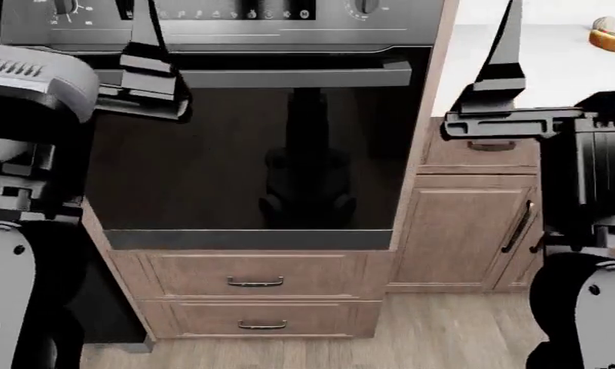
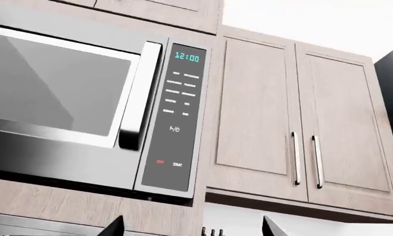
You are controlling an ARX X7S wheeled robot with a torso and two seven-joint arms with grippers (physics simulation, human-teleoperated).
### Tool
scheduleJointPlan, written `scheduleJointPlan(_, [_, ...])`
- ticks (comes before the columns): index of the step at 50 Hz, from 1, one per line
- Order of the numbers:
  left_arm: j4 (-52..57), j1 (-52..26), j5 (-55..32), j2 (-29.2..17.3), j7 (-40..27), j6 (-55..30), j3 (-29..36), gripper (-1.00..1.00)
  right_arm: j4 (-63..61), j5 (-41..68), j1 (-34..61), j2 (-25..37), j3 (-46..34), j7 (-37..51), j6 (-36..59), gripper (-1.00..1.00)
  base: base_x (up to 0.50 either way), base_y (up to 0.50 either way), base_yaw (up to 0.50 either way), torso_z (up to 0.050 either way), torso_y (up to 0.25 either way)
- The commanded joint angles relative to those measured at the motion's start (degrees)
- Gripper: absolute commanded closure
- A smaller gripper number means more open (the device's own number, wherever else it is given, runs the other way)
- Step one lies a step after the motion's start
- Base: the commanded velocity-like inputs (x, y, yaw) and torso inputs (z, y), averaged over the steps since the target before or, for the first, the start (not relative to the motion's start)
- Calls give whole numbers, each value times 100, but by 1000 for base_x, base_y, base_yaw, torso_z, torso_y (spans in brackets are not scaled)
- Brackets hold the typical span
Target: Open the microwave door
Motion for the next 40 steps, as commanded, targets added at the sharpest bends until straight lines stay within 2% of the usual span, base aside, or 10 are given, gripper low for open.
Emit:
scheduleJointPlan(1, [1001,-1406,-222,-284,18,-1355,-247,-100,-1041,112,1074,213,147,-17,1086,-100,0,0,0,50,0])
scheduleJointPlan(3, [1150,-1570,-265,-314,17,-1537,-305,-100,-1042,443,1180,429,176,268,1058,-100,0,0,0,50,0])
scheduleJointPlan(4, [1211,-1629,-285,-322,16,-1603,-330,-100,-1042,956,1238,767,145,754,1012,-100,0,0,0,50,0])
scheduleJointPlan(7, [1349,-1732,-337,-331,9,-1738,-387,-100,-1041,3398,1634,2545,-361,3251,488,-100,0,0,0,50,0])
scheduleJointPlan(8, [1374,-1742,-353,-330,5,-1753,-404,-100,-1040,3787,1769,2886,-551,3704,312,-100,0,0,0,50,0])
scheduleJointPlan(10, [1399,-1715,-371,-325,-13,-1734,-429,-100,-1033,4144,1920,3182,-755,4117,133,-100,0,0,0,50,0])
scheduleJointPlan(13, [1377,-1650,-382,-293,-48,-1690,-483,-100,-994,4270,1984,3271,-878,4265,101,-100,79,0,0,0,0])
scheduleJointPlan(40, [1329,-1752,-474,-338,-199,-1722,-368,-100,-855,4191,1670,3483,-1070,4273,-287,-100,500,-19,0,0,0])
